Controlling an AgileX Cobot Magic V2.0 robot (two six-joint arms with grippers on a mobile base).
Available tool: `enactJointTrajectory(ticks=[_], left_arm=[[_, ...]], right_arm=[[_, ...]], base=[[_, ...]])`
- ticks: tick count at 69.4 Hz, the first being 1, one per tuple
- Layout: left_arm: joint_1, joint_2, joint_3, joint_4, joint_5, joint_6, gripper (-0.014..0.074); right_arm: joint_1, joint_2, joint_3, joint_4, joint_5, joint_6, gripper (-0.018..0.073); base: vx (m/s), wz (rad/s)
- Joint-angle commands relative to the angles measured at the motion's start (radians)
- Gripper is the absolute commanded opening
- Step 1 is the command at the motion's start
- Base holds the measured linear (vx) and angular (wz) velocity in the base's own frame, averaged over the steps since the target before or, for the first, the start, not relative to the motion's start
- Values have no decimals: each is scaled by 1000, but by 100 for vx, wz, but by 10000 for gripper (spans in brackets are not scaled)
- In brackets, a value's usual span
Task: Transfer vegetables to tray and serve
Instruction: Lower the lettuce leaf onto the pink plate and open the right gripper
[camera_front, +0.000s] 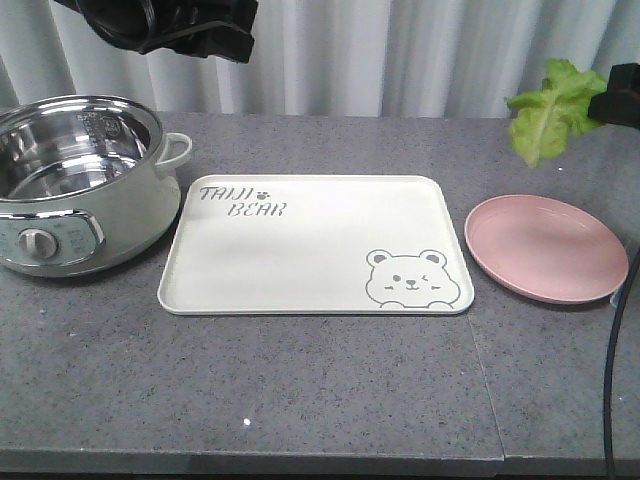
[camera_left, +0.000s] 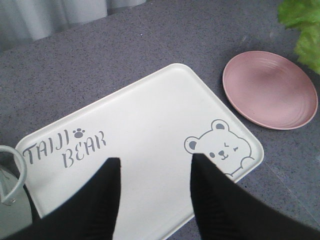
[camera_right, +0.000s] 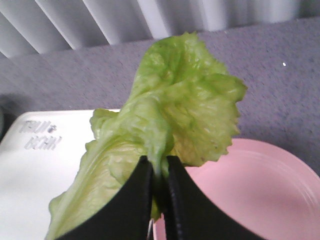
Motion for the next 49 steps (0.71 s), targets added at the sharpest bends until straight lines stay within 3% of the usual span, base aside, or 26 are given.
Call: enactJointTrajectory(ticks=[1, 15, 35, 49], left_arm=[[-7, -46, -32, -4, -38, -10, 279], [-7, -45, -32, 18, -31, -10, 232], [-7, -39, -32, 16, -23, -10, 230], [-7, -39, -31, 16, -23, -10, 230]], right_arm=[[-6, 13, -28, -56, -20, 43, -4], [-6, 123, -28, -79, -16, 49, -4], [-4, 265, -28, -107, 11, 35, 1], [38, 289, -28, -181, 13, 17, 116]], base=[[0, 0], [0, 0], [0, 0], [0, 0]])
